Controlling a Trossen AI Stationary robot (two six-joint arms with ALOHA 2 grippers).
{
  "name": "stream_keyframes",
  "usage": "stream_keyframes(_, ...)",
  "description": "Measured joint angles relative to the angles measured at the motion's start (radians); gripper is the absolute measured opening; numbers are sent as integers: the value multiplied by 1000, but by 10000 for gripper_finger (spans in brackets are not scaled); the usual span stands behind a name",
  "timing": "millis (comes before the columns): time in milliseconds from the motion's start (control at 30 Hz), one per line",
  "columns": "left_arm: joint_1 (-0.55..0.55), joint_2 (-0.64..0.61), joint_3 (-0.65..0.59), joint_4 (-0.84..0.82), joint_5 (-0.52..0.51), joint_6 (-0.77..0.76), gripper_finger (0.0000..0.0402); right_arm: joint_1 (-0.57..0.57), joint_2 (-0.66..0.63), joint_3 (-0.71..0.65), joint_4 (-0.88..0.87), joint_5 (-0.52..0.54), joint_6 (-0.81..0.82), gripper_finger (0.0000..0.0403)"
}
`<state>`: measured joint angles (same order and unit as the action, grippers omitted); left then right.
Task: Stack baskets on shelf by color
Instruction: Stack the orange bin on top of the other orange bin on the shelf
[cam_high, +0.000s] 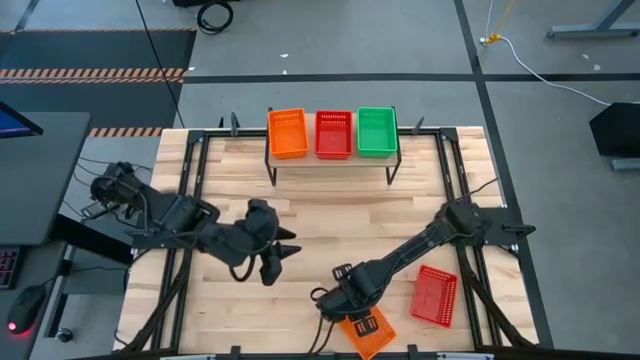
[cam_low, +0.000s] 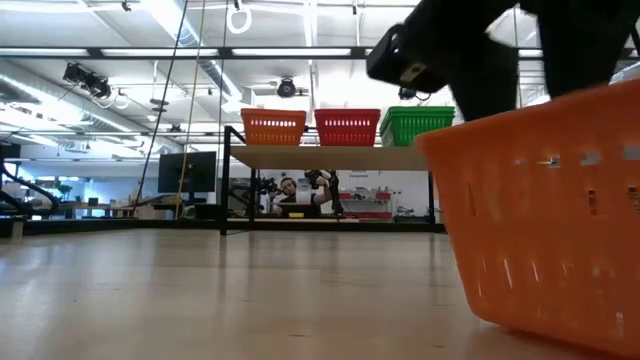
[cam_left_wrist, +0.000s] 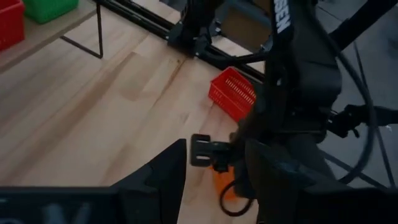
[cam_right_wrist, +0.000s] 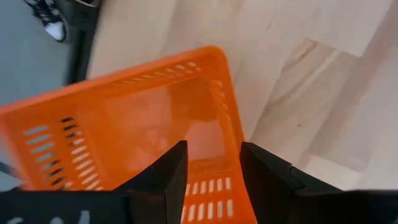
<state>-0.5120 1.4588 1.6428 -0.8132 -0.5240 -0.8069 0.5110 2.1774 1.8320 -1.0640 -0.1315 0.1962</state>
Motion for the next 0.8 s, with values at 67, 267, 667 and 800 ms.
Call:
stream_keyframes(67,-16,4,-1,-3,-22,-20,172,-6,10,-2,10,16,-11,154)
stream_keyframes(267,-30,10,-1,0,-33,-20,172,-34,16,-2,19,83,-16,154)
stream_keyframes(667,-18,10,-1,-22,-34,-9,172,-157,16,-2,-16,369,-5,154)
stream_keyframes(800,-18,9,-1,-51,-33,-9,172,-231,11,-2,-86,446,57,154)
